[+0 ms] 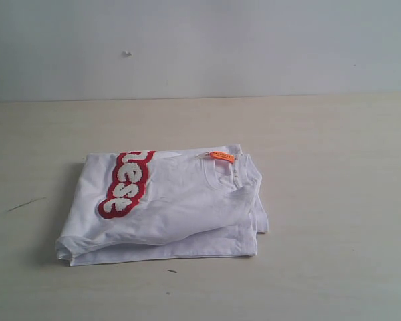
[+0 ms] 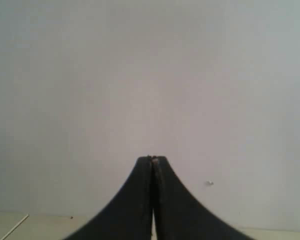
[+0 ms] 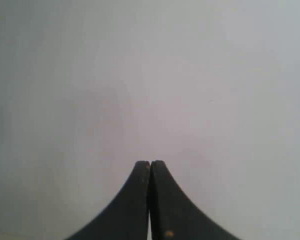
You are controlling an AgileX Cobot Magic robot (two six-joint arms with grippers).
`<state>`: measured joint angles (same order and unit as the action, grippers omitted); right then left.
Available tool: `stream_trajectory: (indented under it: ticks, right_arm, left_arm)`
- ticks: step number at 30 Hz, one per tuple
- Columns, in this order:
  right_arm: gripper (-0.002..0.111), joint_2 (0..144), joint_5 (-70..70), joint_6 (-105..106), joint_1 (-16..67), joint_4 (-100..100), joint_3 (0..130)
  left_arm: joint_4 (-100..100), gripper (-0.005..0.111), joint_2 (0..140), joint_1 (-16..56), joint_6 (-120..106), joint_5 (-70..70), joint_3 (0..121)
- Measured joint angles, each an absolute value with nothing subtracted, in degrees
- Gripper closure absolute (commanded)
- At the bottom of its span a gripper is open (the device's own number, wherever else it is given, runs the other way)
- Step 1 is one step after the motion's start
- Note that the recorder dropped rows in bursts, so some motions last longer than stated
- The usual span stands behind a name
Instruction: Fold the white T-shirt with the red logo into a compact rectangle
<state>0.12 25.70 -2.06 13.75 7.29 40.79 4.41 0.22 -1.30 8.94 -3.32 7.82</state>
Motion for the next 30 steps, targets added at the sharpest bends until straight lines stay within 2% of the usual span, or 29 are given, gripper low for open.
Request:
stream_trajectory:
  ticks: [5,9,23,30]
  right_arm:
    - [0.108,0.12,25.70,-2.06,13.75,7.29,40.79]
    - [0.108,0.12,25.70,-2.06,13.75,7.29,40.79]
    - [0.108,0.12,25.70,-2.06,13.75,7.29,40.79]
    - [0.108,0.12,25.70,-2.06,13.75,7.29,40.79]
  left_arm:
    - [5.61,0.107,0.22,-1.30,8.94,-9.41,1.25]
    - [5.93,0.107,0.22,-1.30,8.94,-8.71,0.32]
    - [3.85,0.107,0.22,-1.30,-1.09,16.19,0.19]
    - [2.96,0.107,0.22,-1.30,-1.18,19.86,0.14]
